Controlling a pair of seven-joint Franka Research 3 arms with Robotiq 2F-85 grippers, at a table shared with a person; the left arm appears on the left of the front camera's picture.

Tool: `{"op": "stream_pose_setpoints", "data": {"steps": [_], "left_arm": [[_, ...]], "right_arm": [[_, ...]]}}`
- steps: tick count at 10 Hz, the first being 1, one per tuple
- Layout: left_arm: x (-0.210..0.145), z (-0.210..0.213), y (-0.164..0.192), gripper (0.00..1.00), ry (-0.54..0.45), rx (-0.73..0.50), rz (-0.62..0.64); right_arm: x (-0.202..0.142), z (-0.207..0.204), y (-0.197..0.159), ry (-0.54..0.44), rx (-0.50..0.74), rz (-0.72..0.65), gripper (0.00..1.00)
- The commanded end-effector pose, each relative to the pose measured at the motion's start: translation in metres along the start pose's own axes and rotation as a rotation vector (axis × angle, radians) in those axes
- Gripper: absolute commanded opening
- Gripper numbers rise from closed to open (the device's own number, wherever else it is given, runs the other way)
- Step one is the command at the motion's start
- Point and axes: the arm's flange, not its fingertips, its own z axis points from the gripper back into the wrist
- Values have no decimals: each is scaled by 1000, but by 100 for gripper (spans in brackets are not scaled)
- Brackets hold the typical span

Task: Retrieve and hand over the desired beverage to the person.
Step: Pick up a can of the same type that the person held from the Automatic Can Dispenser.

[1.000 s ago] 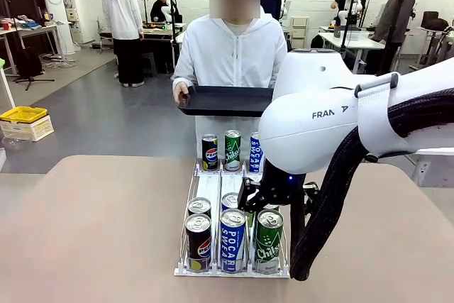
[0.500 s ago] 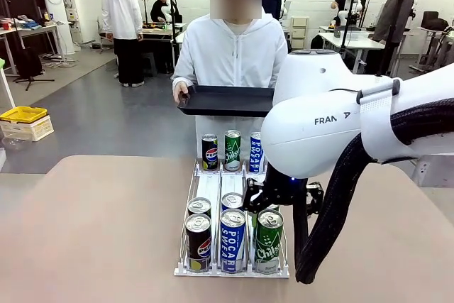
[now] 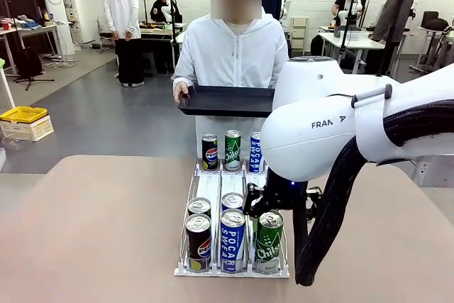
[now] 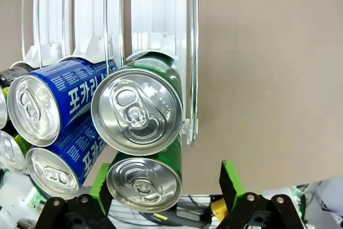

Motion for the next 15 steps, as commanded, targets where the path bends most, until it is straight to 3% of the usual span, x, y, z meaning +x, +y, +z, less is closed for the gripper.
{"op": "stream_pose_setpoints", "data": {"steps": [1, 8, 9, 10, 11, 15], "left_arm": [[0, 1, 1, 100, -8, -19, -20], [0, 1, 1, 100, -8, -19, -20], [0, 1, 1, 100, -8, -19, -20], [0, 1, 1, 100, -8, -19, -20], [0, 1, 1, 100, -8, -19, -20], [0, 1, 1, 100, -8, -19, -20]], "right_arm": [[3, -4, 1, -2, 12, -3, 100], [2, -7, 3, -68, 37, 37, 100], [2, -7, 3, -62, 39, 37, 61], [1, -6, 3, -52, 47, 23, 42], [1, -6, 3, -24, 52, 5, 2], [2, -7, 2, 27, 49, -2, 2]]}}
